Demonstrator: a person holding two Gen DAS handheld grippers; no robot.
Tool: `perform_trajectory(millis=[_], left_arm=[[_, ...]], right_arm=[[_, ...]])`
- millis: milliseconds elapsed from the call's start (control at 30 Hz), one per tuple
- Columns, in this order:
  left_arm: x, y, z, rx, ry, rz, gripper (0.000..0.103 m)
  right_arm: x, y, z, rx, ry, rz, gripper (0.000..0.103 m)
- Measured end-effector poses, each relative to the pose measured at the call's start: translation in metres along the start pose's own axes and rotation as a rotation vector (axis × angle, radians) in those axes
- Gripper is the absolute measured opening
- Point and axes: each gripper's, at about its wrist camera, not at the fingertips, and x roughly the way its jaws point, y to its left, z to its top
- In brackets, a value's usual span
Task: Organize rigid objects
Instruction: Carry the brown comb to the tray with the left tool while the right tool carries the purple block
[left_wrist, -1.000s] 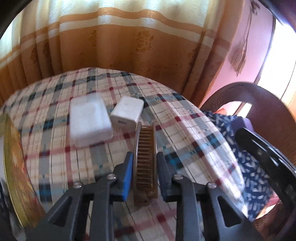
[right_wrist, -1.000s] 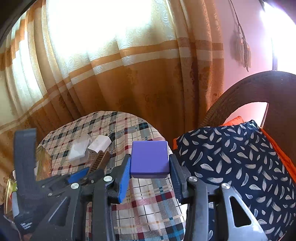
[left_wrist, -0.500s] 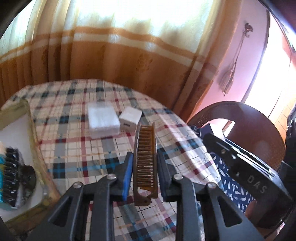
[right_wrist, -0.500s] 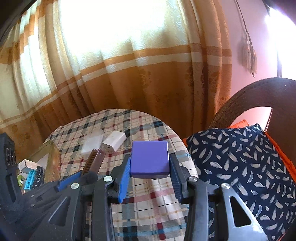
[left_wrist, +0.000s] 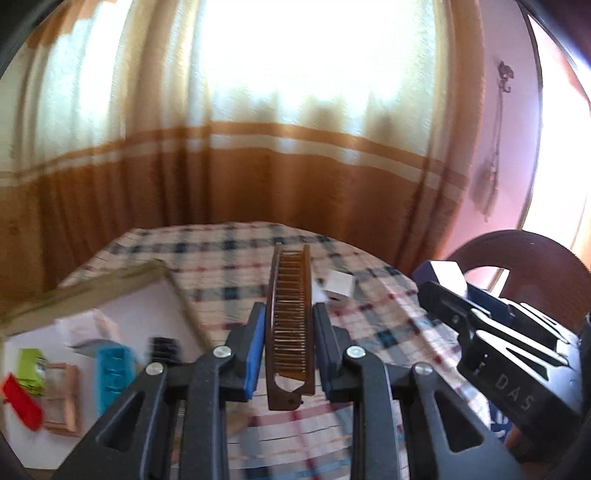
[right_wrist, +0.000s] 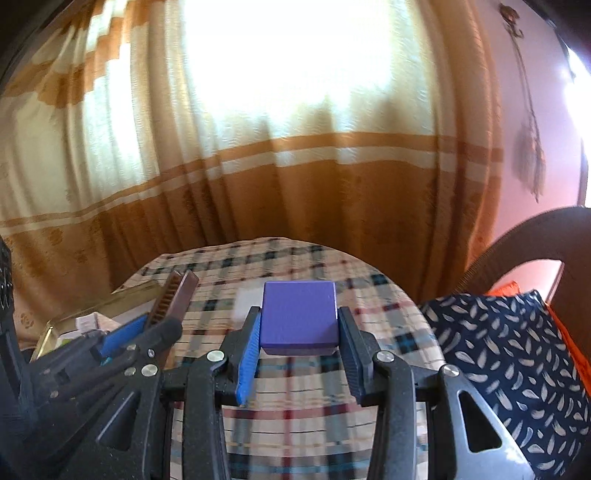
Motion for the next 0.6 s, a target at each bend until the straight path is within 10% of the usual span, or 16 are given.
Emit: perform_trajectory(millis=[600], left_arm=[[-0.048, 0.127, -0.016, -0.197, -0.053, 0.233, 0.024]], right_arm=[[0.012, 0.122, 0.006, -0.144, -0.051, 0.205, 0.043]])
